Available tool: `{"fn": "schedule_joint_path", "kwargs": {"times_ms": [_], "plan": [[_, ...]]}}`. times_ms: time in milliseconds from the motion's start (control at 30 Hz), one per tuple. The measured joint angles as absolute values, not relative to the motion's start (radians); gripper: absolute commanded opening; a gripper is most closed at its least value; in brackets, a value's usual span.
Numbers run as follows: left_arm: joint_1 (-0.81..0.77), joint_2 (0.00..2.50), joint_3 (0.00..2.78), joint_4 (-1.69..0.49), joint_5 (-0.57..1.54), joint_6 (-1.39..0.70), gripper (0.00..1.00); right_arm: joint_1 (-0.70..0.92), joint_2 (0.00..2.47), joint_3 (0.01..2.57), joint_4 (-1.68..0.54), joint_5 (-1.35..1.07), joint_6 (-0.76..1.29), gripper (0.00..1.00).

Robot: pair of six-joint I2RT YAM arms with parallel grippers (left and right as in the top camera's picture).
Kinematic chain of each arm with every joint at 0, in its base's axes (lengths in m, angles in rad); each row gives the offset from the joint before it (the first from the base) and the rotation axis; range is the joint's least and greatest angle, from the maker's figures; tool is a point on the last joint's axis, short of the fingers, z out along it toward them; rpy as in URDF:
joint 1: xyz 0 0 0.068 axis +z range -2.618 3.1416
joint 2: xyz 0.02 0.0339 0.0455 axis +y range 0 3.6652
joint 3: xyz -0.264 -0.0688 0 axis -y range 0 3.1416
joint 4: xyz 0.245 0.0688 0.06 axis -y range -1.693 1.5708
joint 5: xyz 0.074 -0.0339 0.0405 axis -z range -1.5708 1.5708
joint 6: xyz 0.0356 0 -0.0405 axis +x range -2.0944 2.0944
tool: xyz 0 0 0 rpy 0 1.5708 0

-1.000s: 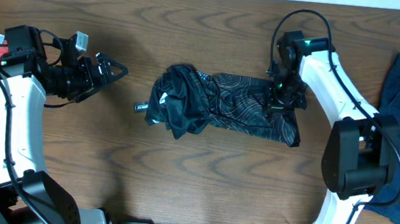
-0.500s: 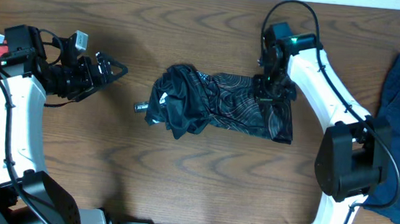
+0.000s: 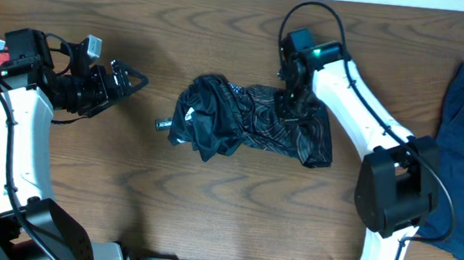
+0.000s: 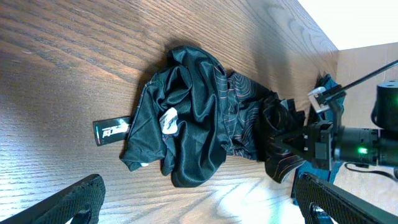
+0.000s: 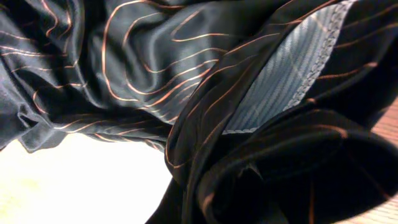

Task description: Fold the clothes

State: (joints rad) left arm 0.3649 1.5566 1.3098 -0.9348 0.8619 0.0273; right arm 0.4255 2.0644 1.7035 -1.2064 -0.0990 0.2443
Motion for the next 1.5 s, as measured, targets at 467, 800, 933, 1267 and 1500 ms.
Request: {"fn": "schedule_joint_path", "kwargs": {"times_ms": [467, 800, 933, 1267, 1500], "plan": [[0.365, 1.557, 1.31, -0.935, 0.862, 0.027, 0.99, 0.447, 2.16, 1.725, -1.128, -0.163, 0.257, 0.45], [0.365, 1.557, 1.31, -0.937, 0.857, 0.027, 0.99, 0.449, 2.16, 1.85, -1.103, -0.181, 0.284, 0.51], [0.365, 1.56, 1.31, -0.936, 0.839, 0.031, 1.0, 0.422, 2.16, 1.876, -1.155, -0.149, 0.279, 0.73], [0.328, 1.766, 1.279, -0.87, 0.867, 0.077, 1.0, 0.227, 2.16, 2.269, -1.452, -0.11, 0.189, 0.89], [0.206, 1.908, 1.269, -0.749, 0.894, 0.075, 1.0, 0.194, 2.16, 2.483, -1.622, -0.103, 0.14, 0.86]]}}
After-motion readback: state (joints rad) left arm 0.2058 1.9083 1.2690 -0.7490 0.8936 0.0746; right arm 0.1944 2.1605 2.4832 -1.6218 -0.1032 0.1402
